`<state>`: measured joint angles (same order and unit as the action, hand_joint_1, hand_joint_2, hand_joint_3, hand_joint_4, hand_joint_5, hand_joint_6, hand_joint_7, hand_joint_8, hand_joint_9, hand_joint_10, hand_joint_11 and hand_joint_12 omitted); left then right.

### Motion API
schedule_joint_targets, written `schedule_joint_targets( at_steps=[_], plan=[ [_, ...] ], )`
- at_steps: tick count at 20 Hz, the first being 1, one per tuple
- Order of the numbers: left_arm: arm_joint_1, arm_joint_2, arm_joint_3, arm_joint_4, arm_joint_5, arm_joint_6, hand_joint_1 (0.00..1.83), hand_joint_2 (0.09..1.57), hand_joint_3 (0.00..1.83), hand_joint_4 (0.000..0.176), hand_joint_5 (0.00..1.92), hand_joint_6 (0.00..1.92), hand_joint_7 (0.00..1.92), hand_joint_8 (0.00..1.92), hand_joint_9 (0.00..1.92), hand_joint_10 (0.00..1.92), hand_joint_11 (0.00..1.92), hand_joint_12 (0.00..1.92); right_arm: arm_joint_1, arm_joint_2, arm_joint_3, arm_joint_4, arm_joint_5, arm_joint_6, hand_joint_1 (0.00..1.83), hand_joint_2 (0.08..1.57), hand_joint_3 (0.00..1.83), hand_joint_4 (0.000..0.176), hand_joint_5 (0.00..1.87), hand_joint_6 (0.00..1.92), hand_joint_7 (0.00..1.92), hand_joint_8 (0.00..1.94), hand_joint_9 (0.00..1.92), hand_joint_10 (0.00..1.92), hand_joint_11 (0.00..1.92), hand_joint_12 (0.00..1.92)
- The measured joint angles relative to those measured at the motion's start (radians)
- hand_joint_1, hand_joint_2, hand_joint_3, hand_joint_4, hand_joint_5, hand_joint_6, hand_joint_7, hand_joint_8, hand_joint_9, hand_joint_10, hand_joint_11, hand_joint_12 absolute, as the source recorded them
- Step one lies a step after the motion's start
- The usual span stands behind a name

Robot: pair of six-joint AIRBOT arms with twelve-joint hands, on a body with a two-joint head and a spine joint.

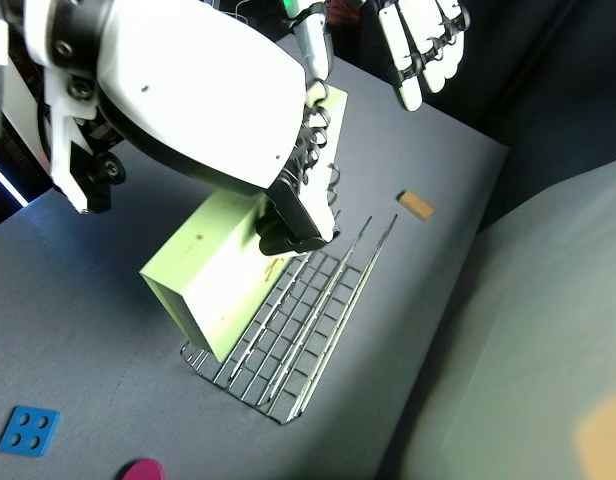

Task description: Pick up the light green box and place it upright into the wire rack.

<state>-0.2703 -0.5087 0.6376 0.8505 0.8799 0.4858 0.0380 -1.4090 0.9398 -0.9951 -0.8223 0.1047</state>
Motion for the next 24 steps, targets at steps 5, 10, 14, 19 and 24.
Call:
schedule_joint_targets(
  at_steps=[5, 10, 14, 19, 24],
  plan=[
    [0.000, 0.000, 0.000, -0.002, -0.001, 0.000, 0.00, 1.26, 0.00, 0.092, 0.24, 0.00, 0.20, 0.00, 0.15, 0.00, 0.00, 0.52, -0.036, -0.010, 0.027, 0.004, 0.017, 0.007, 1.22, 1.16, 0.00, 0.000, 0.88, 1.01, 0.94, 1.23, 0.85, 1.19, 0.70, 1.49],
    [0.000, 0.000, -0.010, 0.000, 0.001, 0.000, 0.00, 1.26, 0.00, 0.088, 0.25, 0.00, 0.20, 0.00, 0.15, 0.00, 0.00, 0.51, -0.063, -0.019, 0.049, -0.006, 0.067, 0.027, 1.22, 1.16, 0.00, 0.000, 0.88, 1.00, 0.95, 1.23, 0.84, 1.18, 0.70, 1.52],
    [0.000, -0.001, -0.023, -0.013, 0.000, -0.003, 0.00, 1.26, 0.00, 0.087, 0.25, 0.00, 0.22, 0.01, 0.15, 0.00, 0.00, 0.46, -0.081, -0.027, 0.079, -0.008, 0.083, 0.034, 1.22, 1.16, 0.00, 0.000, 0.88, 1.00, 0.95, 1.23, 0.85, 1.18, 0.70, 1.52],
    [0.000, -0.001, -0.024, -0.018, -0.002, -0.003, 0.00, 1.26, 0.00, 0.087, 0.27, 0.00, 0.23, 0.00, 0.16, 0.00, 0.00, 0.49, -0.117, -0.028, 0.099, -0.008, 0.087, 0.035, 1.22, 1.15, 0.00, 0.000, 0.89, 0.99, 0.95, 1.21, 0.85, 1.18, 0.69, 1.51],
    [0.000, -0.001, -0.036, -0.026, -0.001, -0.004, 0.00, 1.26, 0.00, 0.087, 0.27, 0.00, 0.22, 0.00, 0.16, 0.00, 0.00, 0.49, -0.126, -0.028, 0.102, -0.015, 0.116, 0.039, 1.22, 1.15, 0.00, 0.000, 0.89, 0.99, 0.95, 1.22, 0.85, 1.18, 0.69, 1.51]
  ],
)
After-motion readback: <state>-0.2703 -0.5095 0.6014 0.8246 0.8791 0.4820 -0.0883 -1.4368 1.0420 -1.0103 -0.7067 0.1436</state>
